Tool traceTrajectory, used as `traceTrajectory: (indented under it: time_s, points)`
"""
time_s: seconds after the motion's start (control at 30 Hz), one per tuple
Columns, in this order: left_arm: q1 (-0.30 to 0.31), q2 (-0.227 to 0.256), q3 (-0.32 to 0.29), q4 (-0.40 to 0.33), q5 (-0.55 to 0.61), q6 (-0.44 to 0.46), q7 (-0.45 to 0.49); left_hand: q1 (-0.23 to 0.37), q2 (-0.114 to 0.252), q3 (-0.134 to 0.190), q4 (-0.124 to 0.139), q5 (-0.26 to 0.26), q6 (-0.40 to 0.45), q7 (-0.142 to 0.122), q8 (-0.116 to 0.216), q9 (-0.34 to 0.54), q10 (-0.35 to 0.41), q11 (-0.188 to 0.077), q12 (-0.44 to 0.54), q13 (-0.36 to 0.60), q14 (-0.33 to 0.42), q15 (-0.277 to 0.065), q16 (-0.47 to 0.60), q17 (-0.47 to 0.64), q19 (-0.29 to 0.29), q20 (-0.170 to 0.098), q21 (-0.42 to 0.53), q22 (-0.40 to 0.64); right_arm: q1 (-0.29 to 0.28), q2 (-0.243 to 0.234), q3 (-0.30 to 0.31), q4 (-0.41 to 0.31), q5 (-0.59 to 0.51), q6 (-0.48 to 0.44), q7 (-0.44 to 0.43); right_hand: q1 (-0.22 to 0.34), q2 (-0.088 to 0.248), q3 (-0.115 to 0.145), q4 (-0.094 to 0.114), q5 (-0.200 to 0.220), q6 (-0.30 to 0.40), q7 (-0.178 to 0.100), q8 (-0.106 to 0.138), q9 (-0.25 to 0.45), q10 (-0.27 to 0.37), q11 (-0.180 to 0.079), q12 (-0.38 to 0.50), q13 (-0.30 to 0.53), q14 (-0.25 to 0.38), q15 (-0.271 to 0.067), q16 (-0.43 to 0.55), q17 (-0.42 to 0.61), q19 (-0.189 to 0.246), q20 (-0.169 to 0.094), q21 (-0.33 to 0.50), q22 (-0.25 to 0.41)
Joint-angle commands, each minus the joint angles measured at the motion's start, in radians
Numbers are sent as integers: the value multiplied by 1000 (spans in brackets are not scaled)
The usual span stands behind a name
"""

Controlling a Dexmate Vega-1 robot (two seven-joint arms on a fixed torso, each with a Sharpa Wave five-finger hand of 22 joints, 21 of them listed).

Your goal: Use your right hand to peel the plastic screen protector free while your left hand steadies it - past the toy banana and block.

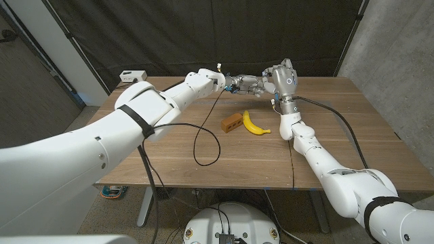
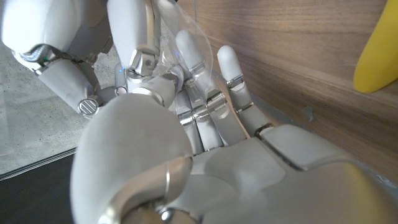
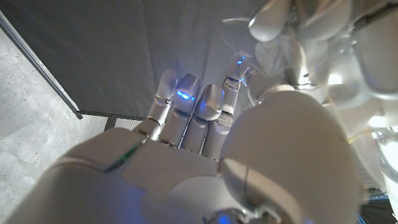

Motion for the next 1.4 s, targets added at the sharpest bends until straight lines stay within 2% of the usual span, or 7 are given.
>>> traceTrajectory:
  time_s: [0.03, 0.33, 0.73, 0.83, 0.97, 1.13, 1.4]
  points:
    - [1, 2, -10, 0, -3, -5, -30, 6, 5, 3, 0, 4, 72, 62, 6, 3, 115, -90, 3, 2, -3, -4, -1, 3, 0, -109, 4, 2, -52, -13, 28, -69, -6, -9, 0, 12, 9, 20, -7, 16, 28, -23, 11, 5, -15, -22, 7, 3, -5, -89, 7, 4, -7, -25, 6, 6]
    - [0, 3, -12, 0, -2, -6, -24, 5, 5, 3, 0, 5, 73, 65, 6, 3, 114, -89, 1, 1, -1, -4, -3, 0, 0, -109, 4, 2, -80, -47, 11, -99, 6, -39, 0, 6, 4, 23, -7, 25, 31, -23, 15, 9, -16, -21, 14, -3, -8, -88, 8, 4, -7, -25, 6, 10]
    - [1, -2, -13, 0, -2, 2, 35, 7, 6, 3, -1, 5, 72, 63, 5, 5, 114, -92, 2, 6, -1, -4, -2, 3, 0, -108, 4, 2, -124, -40, 48, -161, 15, -21, 0, -2, 1, 28, -6, 37, 34, -23, 19, 14, -18, -18, 23, -5, -9, -88, 9, 3, -4, -25, 7, 14]
    - [0, -3, -10, 0, 1, 2, 55, 7, 6, 4, -1, 5, 71, 61, 4, 4, 113, -90, 1, 6, -1, -4, -2, 3, 1, -108, 5, 3, -132, -22, 71, -168, 30, 24, 0, -3, 1, 29, -6, 38, 33, -25, 19, 14, -19, -19, 23, -6, -10, -88, 9, 3, -4, -25, 7, 14]
    - [-4, -1, 6, 0, 15, -12, 77, 6, 6, 3, -1, 5, 72, 62, 4, 5, 113, -90, 1, 7, -2, -3, -2, 3, 0, -108, 5, 3, -126, 17, 125, -150, 98, 174, 0, -4, 1, 31, -6, 41, 32, -26, 20, 16, -21, -20, 24, -8, -10, -88, 9, 3, -4, -28, 6, 15]
    - [-11, 6, 34, 0, 36, -38, 92, 7, 6, 3, -1, 5, 70, 59, 4, 6, 111, -92, -1, 6, -4, -4, -3, 3, -3, -108, 4, 3, -112, 42, 152, -115, 158, 278, 0, -8, 0, 33, -5, 44, 33, -25, 22, 17, -24, -20, 28, -5, -12, -88, 9, 3, -5, -28, 6, 17]
    - [-16, 10, 34, 0, 26, -42, 66, 6, 6, 1, 0, 4, 69, 60, 3, 6, 111, -92, -2, 7, -5, -5, -5, 2, -5, -110, 3, 3, -89, -5, 81, -80, 202, 281, 0, -11, 0, 35, -5, 47, 31, -26, 23, 19, -26, -22, 31, -5, -14, -88, 8, 3, -5, -29, 5, 18]
